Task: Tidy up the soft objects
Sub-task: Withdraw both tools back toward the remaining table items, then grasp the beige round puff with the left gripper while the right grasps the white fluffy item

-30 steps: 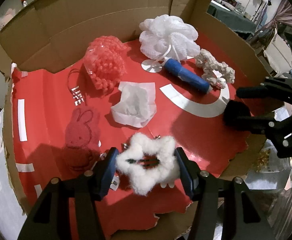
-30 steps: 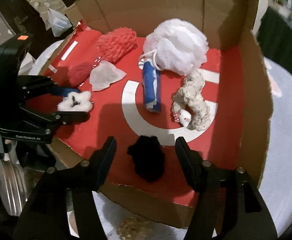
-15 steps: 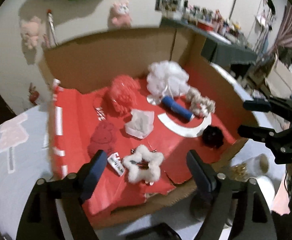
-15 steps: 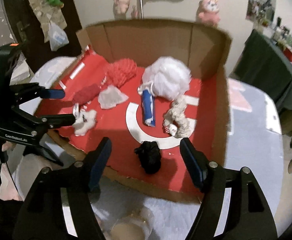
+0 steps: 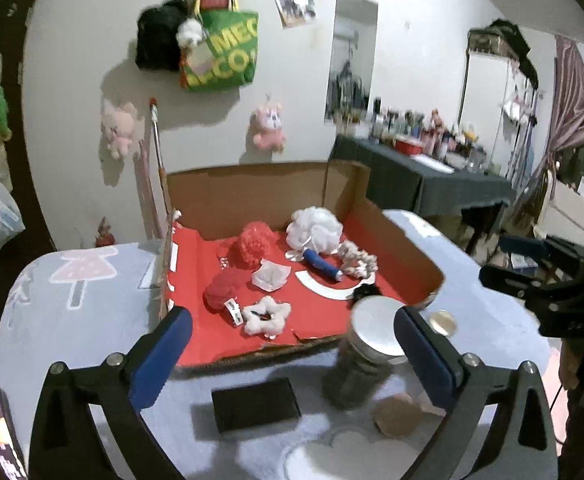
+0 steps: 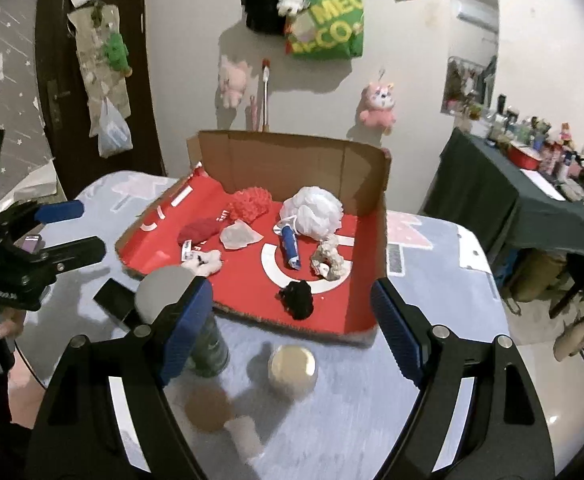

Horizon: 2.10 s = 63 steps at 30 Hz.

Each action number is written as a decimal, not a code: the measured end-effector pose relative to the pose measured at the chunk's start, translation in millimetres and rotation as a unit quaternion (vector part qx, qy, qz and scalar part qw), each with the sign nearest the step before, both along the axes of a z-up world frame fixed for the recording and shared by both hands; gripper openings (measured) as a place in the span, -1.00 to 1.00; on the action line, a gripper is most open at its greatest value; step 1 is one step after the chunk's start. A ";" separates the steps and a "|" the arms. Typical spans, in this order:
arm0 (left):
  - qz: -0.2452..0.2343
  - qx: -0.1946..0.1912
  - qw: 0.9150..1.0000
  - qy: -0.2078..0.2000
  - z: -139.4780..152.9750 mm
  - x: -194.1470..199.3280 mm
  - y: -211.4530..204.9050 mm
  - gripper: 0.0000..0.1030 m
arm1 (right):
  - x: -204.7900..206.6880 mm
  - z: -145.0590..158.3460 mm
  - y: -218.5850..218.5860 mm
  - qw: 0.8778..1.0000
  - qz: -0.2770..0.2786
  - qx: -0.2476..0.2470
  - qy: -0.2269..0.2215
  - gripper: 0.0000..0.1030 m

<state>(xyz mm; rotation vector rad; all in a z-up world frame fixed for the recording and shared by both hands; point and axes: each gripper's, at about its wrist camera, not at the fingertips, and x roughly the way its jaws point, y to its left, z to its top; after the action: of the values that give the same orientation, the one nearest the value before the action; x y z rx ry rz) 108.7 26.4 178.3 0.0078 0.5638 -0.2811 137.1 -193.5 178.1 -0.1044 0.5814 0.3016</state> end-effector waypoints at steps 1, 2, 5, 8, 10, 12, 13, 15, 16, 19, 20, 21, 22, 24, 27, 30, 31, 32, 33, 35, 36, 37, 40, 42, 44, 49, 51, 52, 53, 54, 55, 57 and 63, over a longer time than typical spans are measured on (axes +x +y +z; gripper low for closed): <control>0.004 -0.005 1.000 -0.008 -1.4 -9.2 -0.7 1.00 | -5.6 -1.4 -0.7 1.000 -0.001 0.002 -0.003 0.58; 0.006 -0.010 1.000 -0.011 -3.4 -15.8 -1.7 1.00 | -14.4 -4.9 -2.4 1.000 -0.002 0.007 -0.006 0.59; 0.007 -0.024 1.000 -0.011 -14.3 -35.9 -5.5 1.00 | -32.5 -15.0 -8.8 1.000 -0.006 0.027 -0.008 0.72; 0.014 -0.021 1.000 -0.008 -31.6 -47.5 -12.8 1.00 | -45.9 -31.3 -11.9 0.999 -0.012 0.036 -0.007 0.74; 0.014 -0.021 1.000 -0.002 -41.7 -53.0 -17.7 1.00 | -49.9 -41.7 -12.0 0.999 -0.013 0.036 -0.001 0.74; 0.016 -0.020 1.000 0.007 -55.8 -55.7 -23.1 1.00 | -53.3 -55.5 -10.3 0.999 -0.014 0.030 0.002 0.74; 0.015 -0.018 1.000 0.009 -60.6 -57.2 -25.0 1.00 | -54.5 -61.1 -10.1 1.000 -0.015 0.027 0.002 0.74; 0.009 -0.015 1.000 0.023 -74.4 -56.7 -30.9 1.00 | -54.8 -72.3 -10.1 1.000 -0.014 0.021 0.009 0.74; 0.009 -0.013 0.999 0.032 -82.4 -55.2 -34.5 1.00 | -54.9 -78.2 -10.7 1.000 -0.012 0.020 0.015 0.74; 0.005 -0.006 0.999 0.047 -98.0 -53.1 -42.1 1.00 | -51.8 -95.1 -13.5 0.999 -0.006 0.016 0.034 0.74; 0.003 -0.002 0.999 0.051 -103.9 -51.0 -45.7 1.00 | -50.0 -99.7 -14.5 0.999 -0.004 0.014 0.041 0.74; 0.001 0.001 0.999 0.054 -108.2 -49.5 -48.1 1.00 | -47.3 -104.7 -15.4 0.999 -0.001 0.012 0.048 0.74; -0.001 0.002 0.998 0.055 -112.4 -51.0 -50.4 1.00 | -46.1 -108.0 -16.8 0.999 0.000 0.010 0.051 0.74; -0.006 0.004 0.998 0.067 -121.0 -46.0 -55.7 1.00 | -41.7 -115.1 -19.4 0.998 0.007 0.010 0.062 0.74; -0.023 0.004 0.996 0.086 -130.7 -37.8 -61.4 1.00 | -35.6 -123.2 -23.8 0.996 0.025 0.022 0.080 0.74; -0.042 0.001 0.994 0.099 -136.3 -31.1 -67.1 0.99 | -30.2 -130.2 -27.2 0.993 0.050 0.035 0.098 0.74; -0.047 0.001 0.993 0.105 -138.3 -29.4 -68.5 0.97 | -29.0 -132.5 -27.6 0.993 0.057 0.036 0.101 0.74; -0.052 0.001 0.993 0.109 -139.7 -27.9 -69.5 0.97 | -28.3 -133.3 -27.0 0.992 0.061 0.035 0.103 0.74; -0.058 0.002 0.992 0.112 -141.4 -26.4 -71.1 0.95 | -27.2 -135.0 -26.9 0.991 0.069 0.036 0.106 0.74; -0.068 0.007 0.991 0.118 -144.1 -23.1 -75.2 0.93 | -25.5 -137.3 -25.9 0.990 0.085 0.038 0.110 0.74; -0.071 0.010 0.990 0.119 -144.9 -21.8 -75.6 0.89 | -24.4 -138.6 -25.4 0.989 0.093 0.036 0.113 0.74; -0.077 0.016 0.989 0.121 -146.3 -20.4 -78.4 0.85 | -23.2 -140.0 -25.0 0.988 0.100 0.036 0.115 0.73; -0.088 0.035 0.987 0.127 -150.0 -16.9 -85.1 0.73 | -19.9 -142.2 -23.1 0.986 0.111 0.035 0.118 0.72; -0.092 0.042 0.986 0.130 -150.9 -14.9 -88.1 0.69 | -17.1 -144.4 -22.5 0.984 0.120 0.036 0.125 0.56; -0.098 0.046 0.986 0.130 -149.9 -13.6 -90.2 0.69 | -14.0 -146.6 -21.9 0.983 0.124 0.033 0.130 0.39; -0.118 0.056 0.983 0.127 -145.9 -10.4 -100.0 0.43 | -10.9 -150.5 -18.2 0.979 0.147 0.038 0.139 0.04; -0.138 0.058 0.980 0.130 -146.7 -10.2 -104.1 0.14 | -10.7 -151.3 -16.3 0.977 0.157 0.042 0.142 -0.22; -0.145 0.056 0.979 0.131 -147.8 -10.7 -103.9 -0.04 | -10.3 -151.8 -15.6 0.975 0.162 0.046 0.145 -0.39; -0.157 0.051 0.978 0.130 -147.3 -12.6 -104.4 -0.11 | -10.4 -152.2 -14.7 0.974 0.166 0.051 0.148 -0.40; -0.160 0.050 0.978 0.127 -146.5 -13.9 -103.9 -0.16 | -11.5 -152.5 -13.6 0.972 0.172 0.055 0.148 -0.43; -0.161 0.048 0.978 0.127 -146.4 -13.9 -102.9 -0.23 | -13.4 -152.7 -11.8 0.972 0.177 0.056 0.146 -0.64; -0.163 0.039 0.977 0.131 -145.7 -13.8 -98.3 -0.29 | -16.2 -151.6 -10.0 0.973 0.173 0.060 0.140 -0.70; -0.149 0.015 0.981 0.125 -136.2 -19.2 -74.7 -0.37 | -23.2 -143.6 -11.0 0.979 0.138 0.087 0.120 -0.70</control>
<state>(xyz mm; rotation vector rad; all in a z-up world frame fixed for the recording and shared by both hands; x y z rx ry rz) 89.5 -48.2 42.1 0.0879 0.8186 -0.5702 113.9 -204.6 34.5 0.0208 0.7777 0.6391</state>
